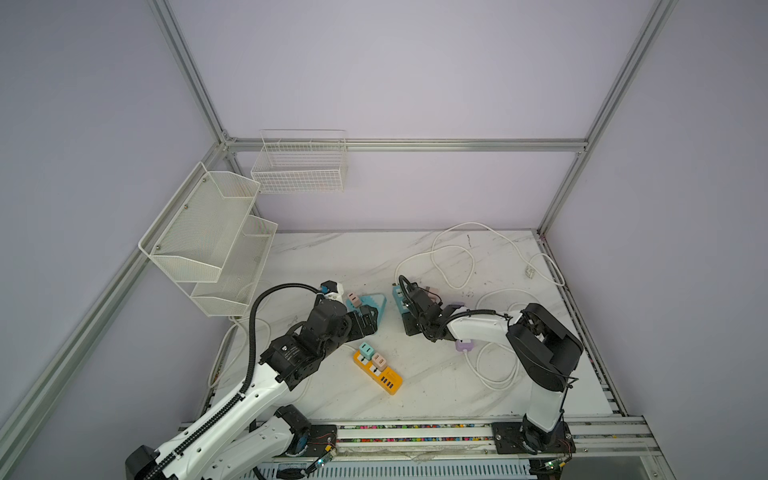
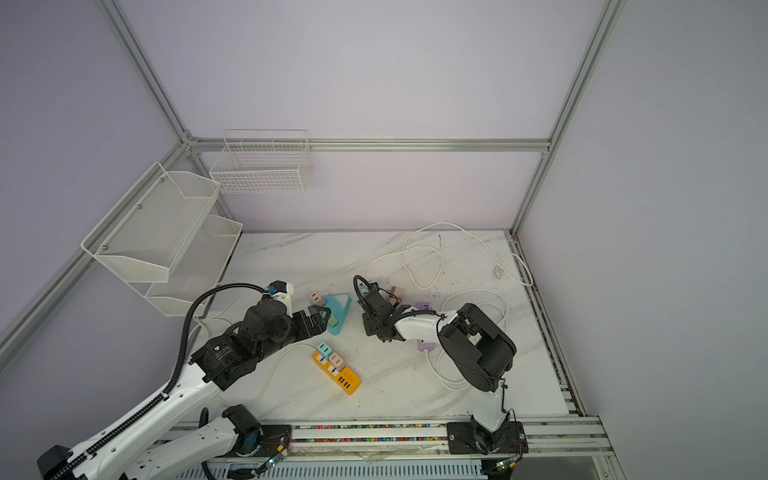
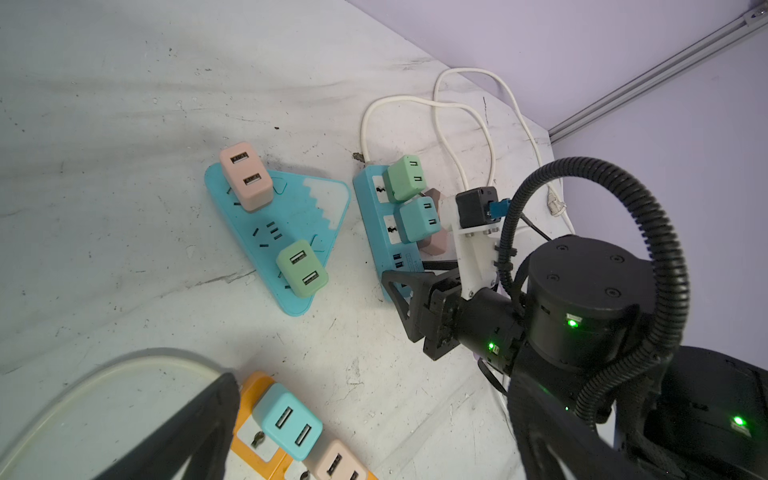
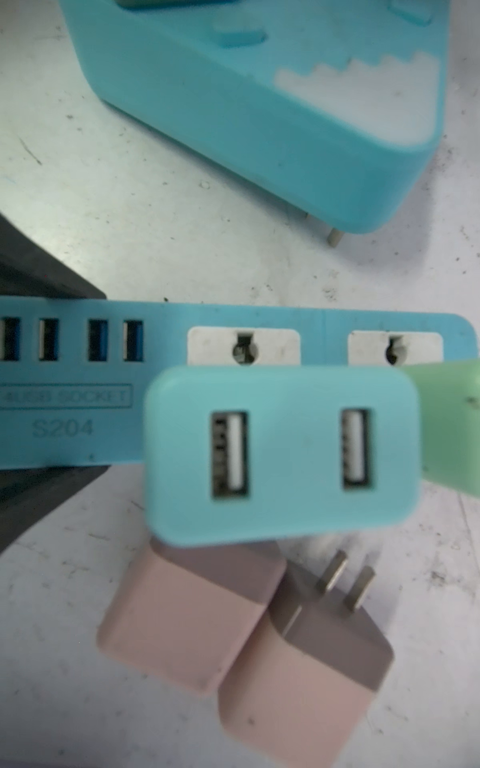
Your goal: Pull the plug off the socket
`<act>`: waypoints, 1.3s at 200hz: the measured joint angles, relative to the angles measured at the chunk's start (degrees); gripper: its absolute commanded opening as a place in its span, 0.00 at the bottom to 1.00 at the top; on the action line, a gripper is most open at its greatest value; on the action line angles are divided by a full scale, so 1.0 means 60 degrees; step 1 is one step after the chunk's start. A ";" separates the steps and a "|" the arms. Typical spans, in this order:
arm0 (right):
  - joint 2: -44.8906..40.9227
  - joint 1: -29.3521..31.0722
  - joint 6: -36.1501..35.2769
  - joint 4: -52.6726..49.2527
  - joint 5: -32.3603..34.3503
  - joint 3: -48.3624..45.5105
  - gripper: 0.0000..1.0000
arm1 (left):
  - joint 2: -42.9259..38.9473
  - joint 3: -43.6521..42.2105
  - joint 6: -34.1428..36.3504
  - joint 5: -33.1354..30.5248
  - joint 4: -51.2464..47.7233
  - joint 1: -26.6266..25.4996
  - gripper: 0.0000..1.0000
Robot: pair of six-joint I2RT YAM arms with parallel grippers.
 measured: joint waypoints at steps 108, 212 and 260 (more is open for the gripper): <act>-0.2393 0.1016 0.2033 -0.0521 0.0306 -0.2561 0.43 | 0.0459 -0.0076 -0.0208 0.1093 0.0765 0.0000 1.00; -0.2958 0.1763 0.3162 -0.0499 0.0761 -0.3297 0.64 | 0.1672 -0.0178 -0.0219 0.1865 0.1683 -0.0015 1.00; -0.4098 0.1858 0.3155 -0.1100 0.0743 -0.3792 0.72 | 0.2222 -0.0178 -0.0222 0.2091 0.2080 -0.0055 1.00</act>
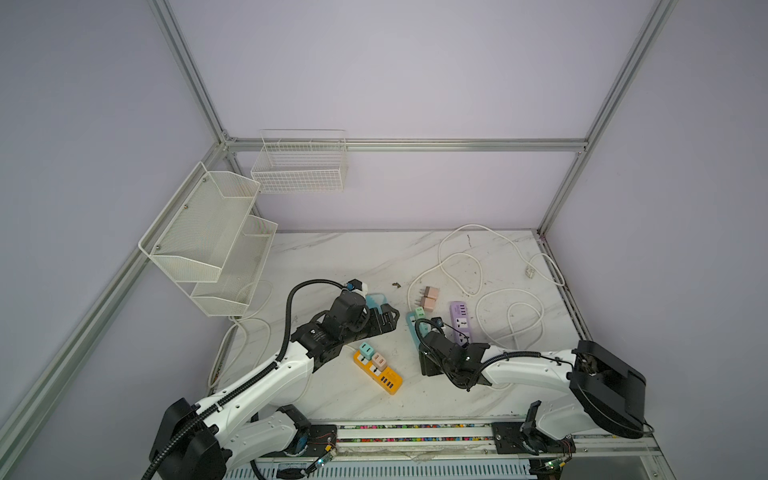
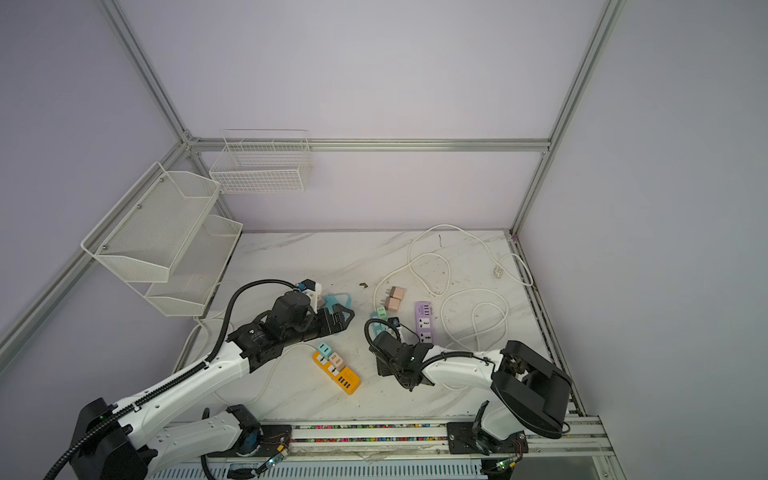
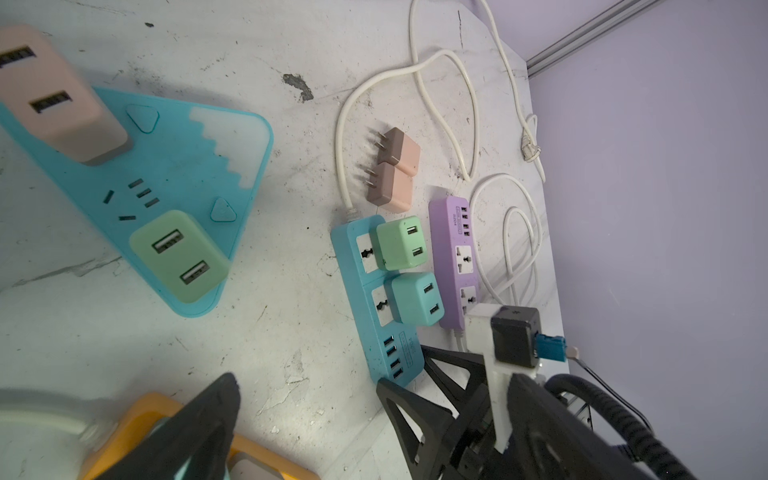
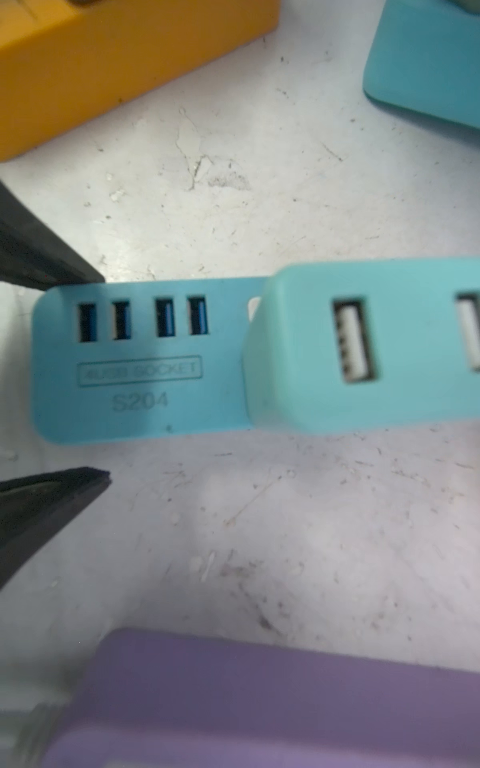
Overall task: Pull the plug off the socket
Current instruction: 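Lower the left gripper onto the teal strip while the right shifts over the green plug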
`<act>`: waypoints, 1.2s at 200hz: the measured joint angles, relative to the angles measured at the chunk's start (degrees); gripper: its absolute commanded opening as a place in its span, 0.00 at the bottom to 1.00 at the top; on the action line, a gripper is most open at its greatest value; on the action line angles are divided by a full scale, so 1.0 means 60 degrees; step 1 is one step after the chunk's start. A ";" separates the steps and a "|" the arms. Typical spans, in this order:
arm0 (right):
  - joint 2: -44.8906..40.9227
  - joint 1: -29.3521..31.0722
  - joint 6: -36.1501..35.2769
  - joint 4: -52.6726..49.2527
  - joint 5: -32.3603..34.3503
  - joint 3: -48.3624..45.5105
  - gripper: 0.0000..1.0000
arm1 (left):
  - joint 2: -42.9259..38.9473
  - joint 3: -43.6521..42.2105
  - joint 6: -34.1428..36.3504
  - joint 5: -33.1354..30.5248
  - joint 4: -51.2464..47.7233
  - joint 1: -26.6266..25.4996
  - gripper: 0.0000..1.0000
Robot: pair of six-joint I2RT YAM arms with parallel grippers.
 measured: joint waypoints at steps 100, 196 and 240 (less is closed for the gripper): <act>-0.1661 -0.0004 -0.0029 -0.1803 -0.0291 0.1705 0.71 | 0.2189 0.0015 -0.0586 0.0452 0.1574 -0.0149 0.76; 0.0688 -0.1821 -0.0947 -0.2532 -0.0393 0.3949 0.60 | 0.4204 0.0015 -0.1096 0.1009 0.3209 0.0095 0.59; 0.1253 -0.2197 -0.1483 -0.2594 -0.0503 0.4739 0.59 | 0.4896 0.0015 -0.1173 0.1410 0.3832 0.0095 0.53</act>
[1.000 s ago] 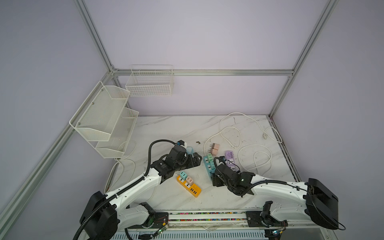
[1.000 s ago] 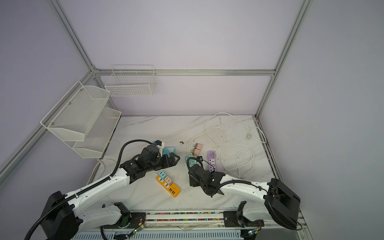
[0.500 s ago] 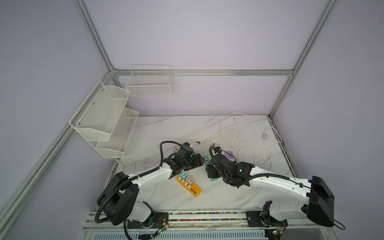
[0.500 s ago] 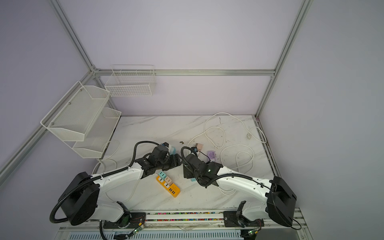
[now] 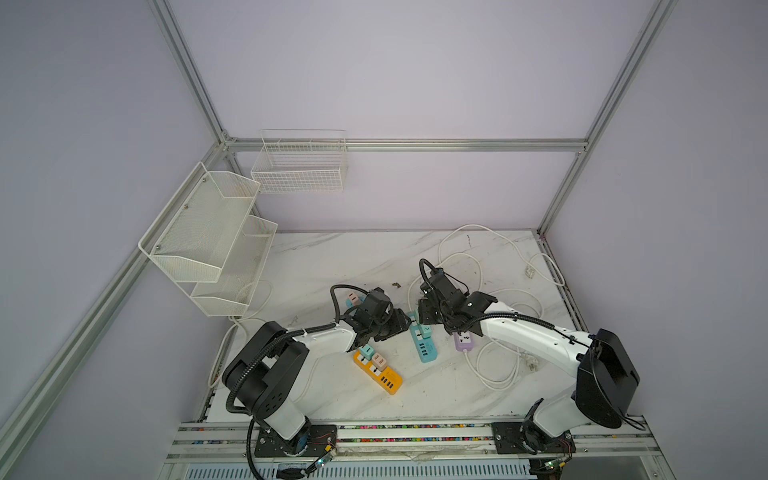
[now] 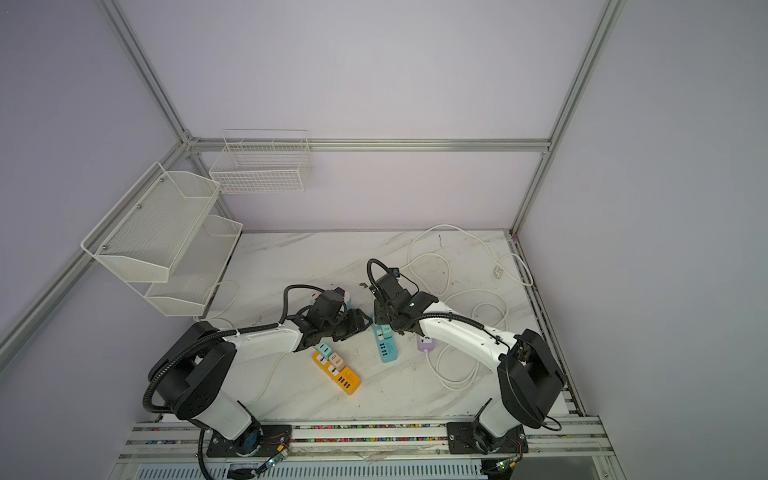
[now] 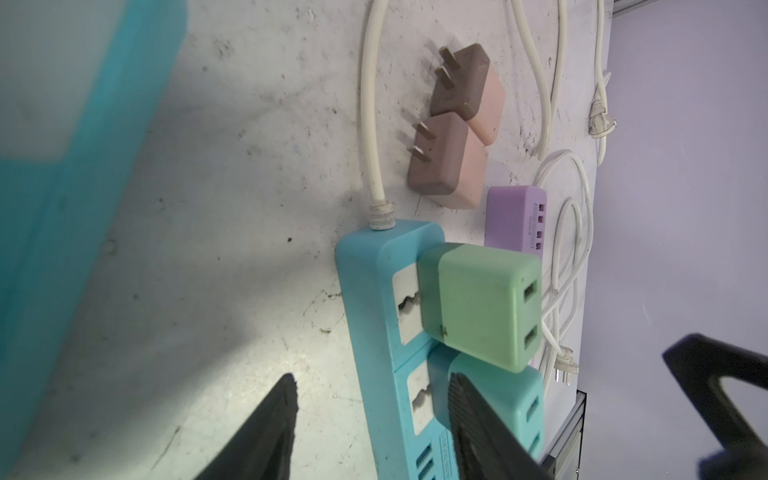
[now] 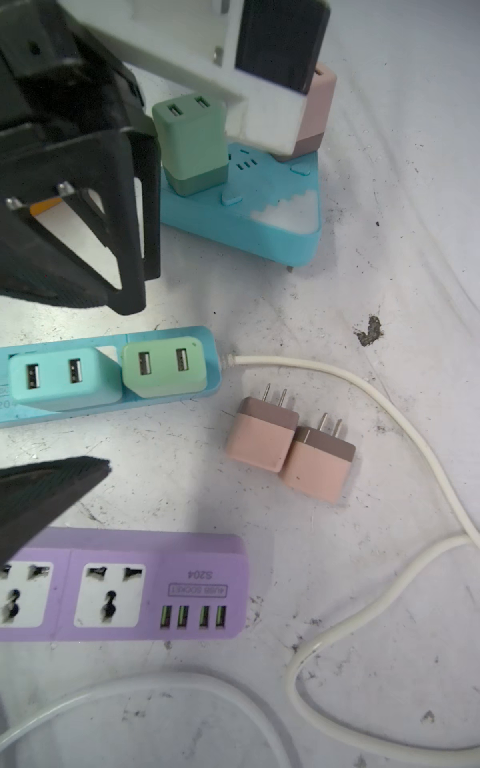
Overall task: Pull the plug off the socket
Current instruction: 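Lower the left gripper onto the teal strip while the right shifts over the green plug, then close the right gripper on the green plug while the left gripper holds the strip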
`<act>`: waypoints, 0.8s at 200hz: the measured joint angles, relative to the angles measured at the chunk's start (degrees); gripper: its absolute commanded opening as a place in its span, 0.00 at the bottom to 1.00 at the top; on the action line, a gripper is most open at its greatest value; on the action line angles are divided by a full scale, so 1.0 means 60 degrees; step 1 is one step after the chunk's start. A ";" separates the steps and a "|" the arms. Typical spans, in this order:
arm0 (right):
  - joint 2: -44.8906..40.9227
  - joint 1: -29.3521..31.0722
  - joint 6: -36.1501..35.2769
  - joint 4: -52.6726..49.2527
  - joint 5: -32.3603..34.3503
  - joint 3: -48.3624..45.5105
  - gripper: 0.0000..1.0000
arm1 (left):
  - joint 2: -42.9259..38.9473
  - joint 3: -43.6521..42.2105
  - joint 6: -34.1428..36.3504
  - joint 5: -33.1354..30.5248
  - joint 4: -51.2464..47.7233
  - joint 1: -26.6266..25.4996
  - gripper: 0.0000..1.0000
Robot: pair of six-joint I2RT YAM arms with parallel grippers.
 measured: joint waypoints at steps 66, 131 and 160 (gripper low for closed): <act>0.1166 -0.0018 -0.0535 -0.0280 -0.0131 0.0714 0.55 | 0.0889 0.0015 -0.0091 0.0506 0.0554 0.0015 0.41; 0.1894 -0.0051 -0.0852 -0.0525 -0.0157 0.1279 0.55 | 0.1002 0.0015 -0.0087 0.0696 0.0860 0.0015 0.36; 0.2299 -0.0055 -0.0973 -0.0645 -0.0142 0.1625 0.54 | 0.1016 0.0015 -0.0084 0.0692 0.0889 0.0015 0.36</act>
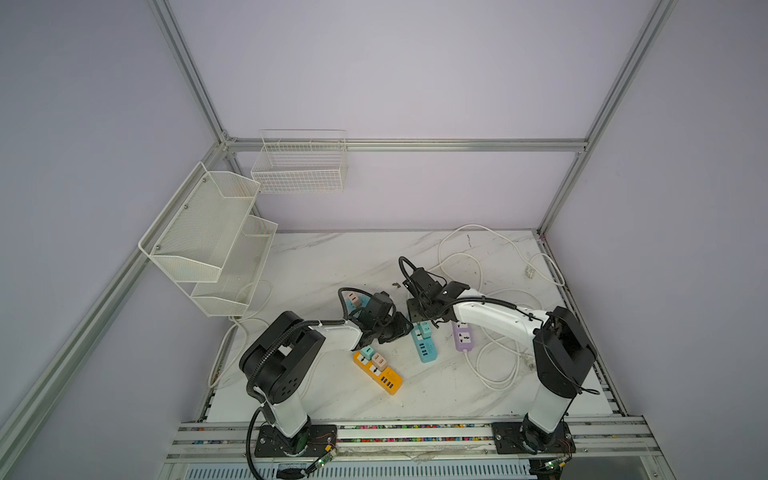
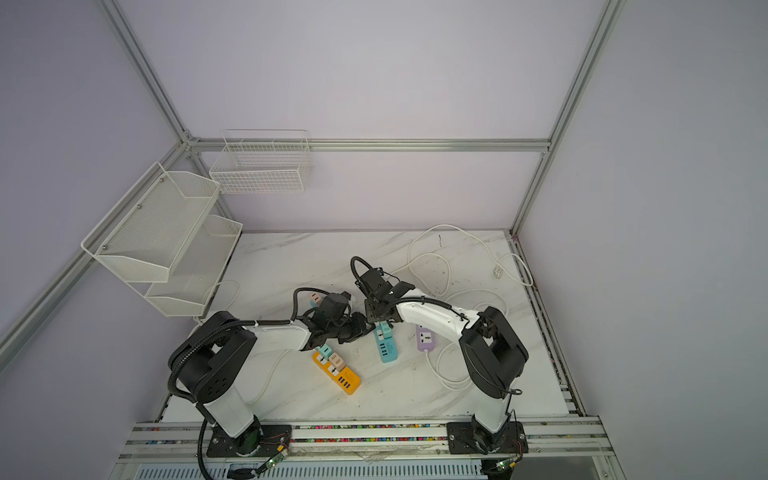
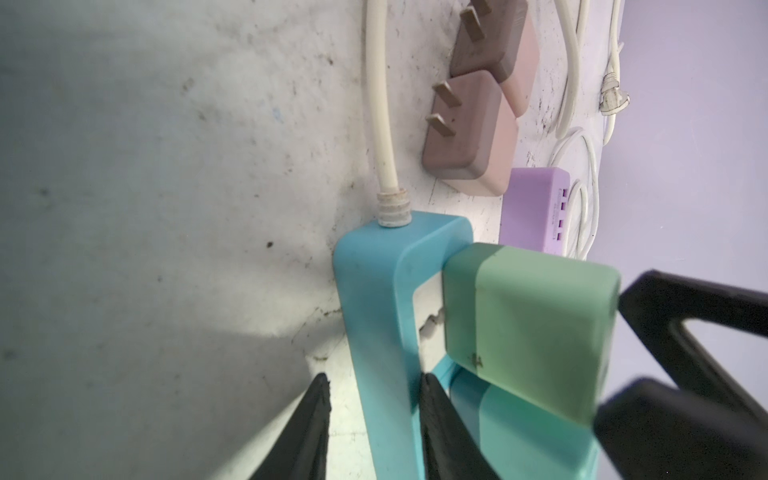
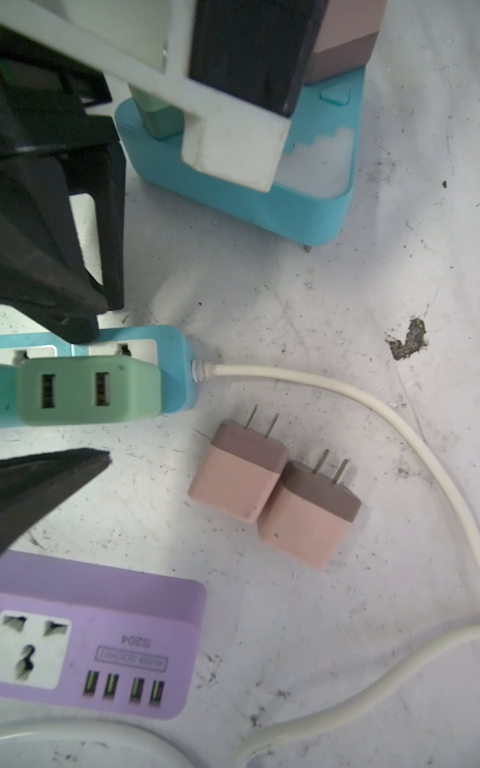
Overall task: Pull the plug off the socket
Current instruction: 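Close the right gripper on the green plug while the left gripper holds the strip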
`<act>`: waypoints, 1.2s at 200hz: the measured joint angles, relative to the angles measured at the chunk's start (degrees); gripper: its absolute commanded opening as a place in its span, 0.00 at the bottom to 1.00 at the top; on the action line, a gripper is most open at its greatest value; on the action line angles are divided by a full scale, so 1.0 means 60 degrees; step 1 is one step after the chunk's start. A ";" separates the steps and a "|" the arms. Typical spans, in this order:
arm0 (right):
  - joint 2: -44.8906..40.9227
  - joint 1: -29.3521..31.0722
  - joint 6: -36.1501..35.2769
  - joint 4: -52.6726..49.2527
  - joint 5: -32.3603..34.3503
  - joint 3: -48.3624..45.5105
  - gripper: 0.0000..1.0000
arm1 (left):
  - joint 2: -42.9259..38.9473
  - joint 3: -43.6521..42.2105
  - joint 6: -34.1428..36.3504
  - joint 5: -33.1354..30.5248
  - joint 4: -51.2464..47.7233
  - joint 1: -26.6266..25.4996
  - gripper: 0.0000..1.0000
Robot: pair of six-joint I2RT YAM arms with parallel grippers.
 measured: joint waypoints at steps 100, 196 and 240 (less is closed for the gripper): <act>0.0907 0.0000 -0.0328 -0.0382 -0.0004 0.0481 0.43 | 0.0004 0.0000 0.0004 -0.0047 0.0011 -0.0080 0.38; 0.1195 -0.0018 -0.0481 -0.0525 0.0106 0.0586 0.37 | 0.0102 0.0000 -0.0004 -0.0044 0.0149 -0.0244 0.39; 0.1293 -0.0018 -0.0550 -0.0535 0.0087 0.0586 0.32 | 0.0109 0.0000 -0.0011 -0.0051 0.0164 -0.0266 0.39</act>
